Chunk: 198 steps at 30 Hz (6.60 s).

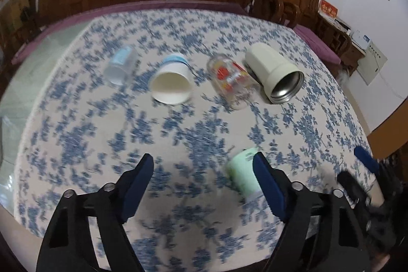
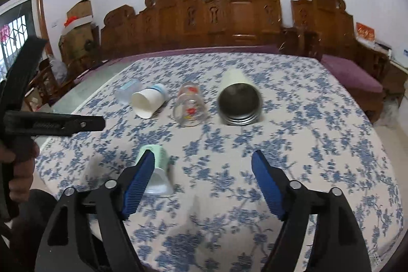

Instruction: Flip cup upside down

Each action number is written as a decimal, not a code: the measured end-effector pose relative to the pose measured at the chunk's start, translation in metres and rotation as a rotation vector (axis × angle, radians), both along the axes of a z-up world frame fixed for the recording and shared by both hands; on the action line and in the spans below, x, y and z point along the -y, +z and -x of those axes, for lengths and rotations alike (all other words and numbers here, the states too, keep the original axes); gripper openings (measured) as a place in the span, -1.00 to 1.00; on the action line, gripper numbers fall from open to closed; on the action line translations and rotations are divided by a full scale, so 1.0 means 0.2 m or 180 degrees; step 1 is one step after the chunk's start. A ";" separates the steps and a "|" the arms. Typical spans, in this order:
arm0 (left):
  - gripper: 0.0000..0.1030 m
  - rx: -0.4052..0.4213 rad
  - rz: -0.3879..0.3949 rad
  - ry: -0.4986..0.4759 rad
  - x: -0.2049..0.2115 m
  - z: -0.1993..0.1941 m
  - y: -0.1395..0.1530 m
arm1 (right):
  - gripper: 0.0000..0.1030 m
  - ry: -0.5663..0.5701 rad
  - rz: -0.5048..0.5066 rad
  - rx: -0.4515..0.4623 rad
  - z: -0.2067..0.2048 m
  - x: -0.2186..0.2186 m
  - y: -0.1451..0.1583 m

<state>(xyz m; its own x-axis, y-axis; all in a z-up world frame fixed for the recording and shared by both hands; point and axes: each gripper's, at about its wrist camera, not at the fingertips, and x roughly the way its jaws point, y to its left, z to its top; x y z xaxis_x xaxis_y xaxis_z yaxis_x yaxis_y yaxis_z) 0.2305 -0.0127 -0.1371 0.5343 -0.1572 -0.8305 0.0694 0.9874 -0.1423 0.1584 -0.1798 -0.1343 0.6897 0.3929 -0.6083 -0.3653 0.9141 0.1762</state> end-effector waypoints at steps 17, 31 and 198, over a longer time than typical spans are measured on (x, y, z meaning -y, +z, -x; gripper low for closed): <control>0.24 -0.1228 0.0330 0.0226 0.20 -0.28 -0.34 | 0.57 -0.0029 -0.0306 -0.0226 -0.02 0.13 -0.08; -0.05 -0.1118 0.0403 0.0028 0.28 -0.31 -0.32 | 0.57 -0.0004 -0.0311 -0.0251 -0.02 0.12 -0.09; 0.85 0.1780 -0.0430 0.0310 -0.08 1.29 0.75 | 0.95 -0.0292 -0.0222 0.0884 0.87 0.05 0.72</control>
<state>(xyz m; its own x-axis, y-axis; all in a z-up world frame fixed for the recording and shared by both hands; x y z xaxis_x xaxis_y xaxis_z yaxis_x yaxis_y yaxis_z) -0.0280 0.0025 0.0120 0.9041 0.0023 -0.4273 0.0057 0.9998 0.0175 -0.0154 -0.1888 0.0088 0.8604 0.3556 -0.3651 -0.3249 0.9346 0.1447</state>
